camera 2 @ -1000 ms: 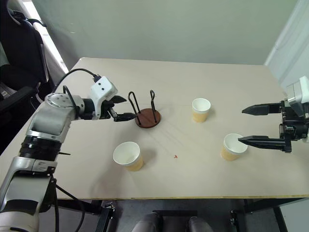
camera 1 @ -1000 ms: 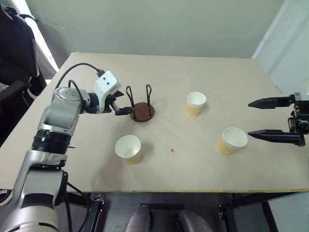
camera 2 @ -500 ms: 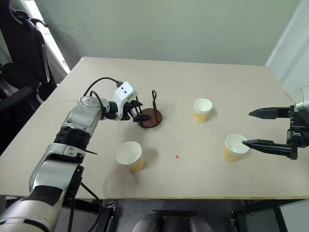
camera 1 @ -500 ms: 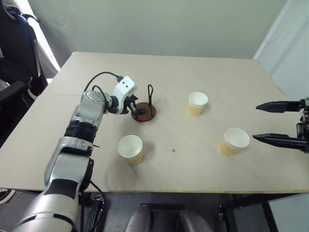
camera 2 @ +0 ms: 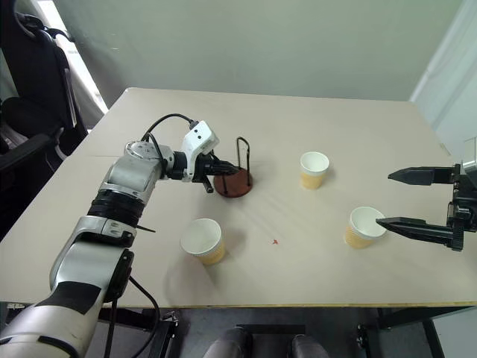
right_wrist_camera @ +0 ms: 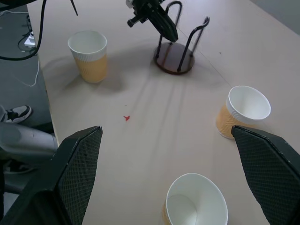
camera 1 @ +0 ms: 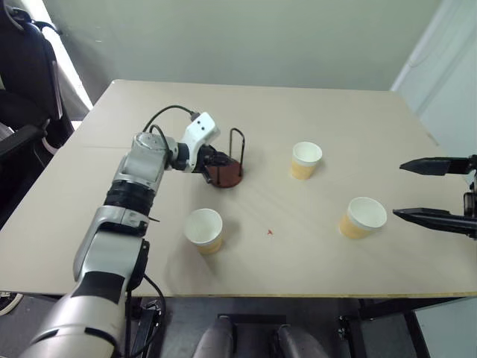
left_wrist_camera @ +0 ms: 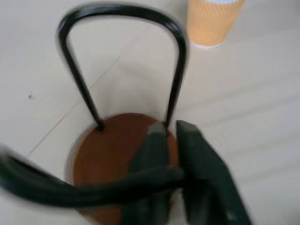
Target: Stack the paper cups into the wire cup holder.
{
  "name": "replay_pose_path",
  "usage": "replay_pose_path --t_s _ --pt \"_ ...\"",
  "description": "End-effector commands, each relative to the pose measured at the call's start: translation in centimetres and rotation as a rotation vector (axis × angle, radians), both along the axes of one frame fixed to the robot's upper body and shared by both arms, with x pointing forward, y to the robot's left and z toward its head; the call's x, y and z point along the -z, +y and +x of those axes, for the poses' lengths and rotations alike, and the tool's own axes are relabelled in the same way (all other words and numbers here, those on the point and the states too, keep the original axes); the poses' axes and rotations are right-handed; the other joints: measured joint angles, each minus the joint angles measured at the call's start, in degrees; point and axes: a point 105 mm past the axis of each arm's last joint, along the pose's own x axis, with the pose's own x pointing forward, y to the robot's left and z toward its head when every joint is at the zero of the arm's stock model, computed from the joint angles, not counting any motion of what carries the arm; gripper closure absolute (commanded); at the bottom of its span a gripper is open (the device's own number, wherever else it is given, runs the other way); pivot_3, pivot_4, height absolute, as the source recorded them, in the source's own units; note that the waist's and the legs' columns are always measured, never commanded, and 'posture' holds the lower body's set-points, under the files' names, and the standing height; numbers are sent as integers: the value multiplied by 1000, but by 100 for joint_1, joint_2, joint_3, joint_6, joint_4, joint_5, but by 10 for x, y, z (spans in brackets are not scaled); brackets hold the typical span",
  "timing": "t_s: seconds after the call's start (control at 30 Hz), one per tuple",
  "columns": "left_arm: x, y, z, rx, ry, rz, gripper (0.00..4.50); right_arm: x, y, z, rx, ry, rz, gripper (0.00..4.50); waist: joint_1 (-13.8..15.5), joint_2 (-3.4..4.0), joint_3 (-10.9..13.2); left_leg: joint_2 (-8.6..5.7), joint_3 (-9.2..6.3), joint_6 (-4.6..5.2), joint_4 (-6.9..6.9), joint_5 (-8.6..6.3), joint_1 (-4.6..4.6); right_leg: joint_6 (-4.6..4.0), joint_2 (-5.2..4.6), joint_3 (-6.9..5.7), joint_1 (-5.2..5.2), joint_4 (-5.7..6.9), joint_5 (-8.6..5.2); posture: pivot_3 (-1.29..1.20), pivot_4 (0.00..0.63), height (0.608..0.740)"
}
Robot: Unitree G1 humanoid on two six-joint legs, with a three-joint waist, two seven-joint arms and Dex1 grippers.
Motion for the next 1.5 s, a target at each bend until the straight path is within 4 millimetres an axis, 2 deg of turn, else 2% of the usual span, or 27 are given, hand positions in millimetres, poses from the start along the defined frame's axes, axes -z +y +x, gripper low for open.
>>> replay_pose_path --t_s 0.03,0.2,0.3,0.47,0.6,0.83,1.1,1.37,1.5 --pt "-25 -13 -9 59 -51 -61 4417 -9 1 0 -10 -42 -12 0 2 0 0 -1 2 0 0 0 0 2 0 4 0 0 -1 0 150 740" --pt "-52 -54 -34 206 -70 -132 4417 -10 1 4 -16 -46 -14 0 27 -2 1 -18 19 3 9 2 -2 31 0 52 -1 0 -5 0 150 740" --pt "-56 -72 -55 299 -54 -131 4417 -10 3 5 -25 -49 -13 0 24 -2 1 -28 45 6 31 0 -4 50 -7 79 1 0 -11 0 150 740" --pt "-44 -89 -91 437 -5 -73 4417 -9 4 6 -31 -47 -10 0 3 -1 1 -35 70 22 37 -10 11 64 -28 95 8 1 -12 0 150 740" --pt "-18 -98 -115 495 89 -45 4417 -7 5 6 -34 -44 -6 0 8 -1 1 -35 72 25 38 -11 17 64 -31 95 11 5 -13 0 150 740" --pt "1 -104 -127 513 139 -14 4417 -3 9 1 -59 -12 -19 0 16 -1 1 -35 73 85 42 -44 31 62 -37 93 25 6 -6 0 150 740" --pt "22 -106 -128 489 169 18 4417 12 13 -3 -74 36 -67 0 17 0 1 -35 74 85 43 -44 37 62 -38 92 31 6 -5 0 150 740" --pt "43 -108 -125 459 213 35 4417 15 15 -4 -75 43 -71 0 20 1 0 -42 73 90 44 -47 45 63 -43 92 43 4 -6 0 150 740" --pt "50 -102 -127 460 201 74 3257 15 15 -4 -69 44 -73 0 10 3 -1 -45 72 93 44 -49 55 64 -46 93 52 4 -6 0 150 740"
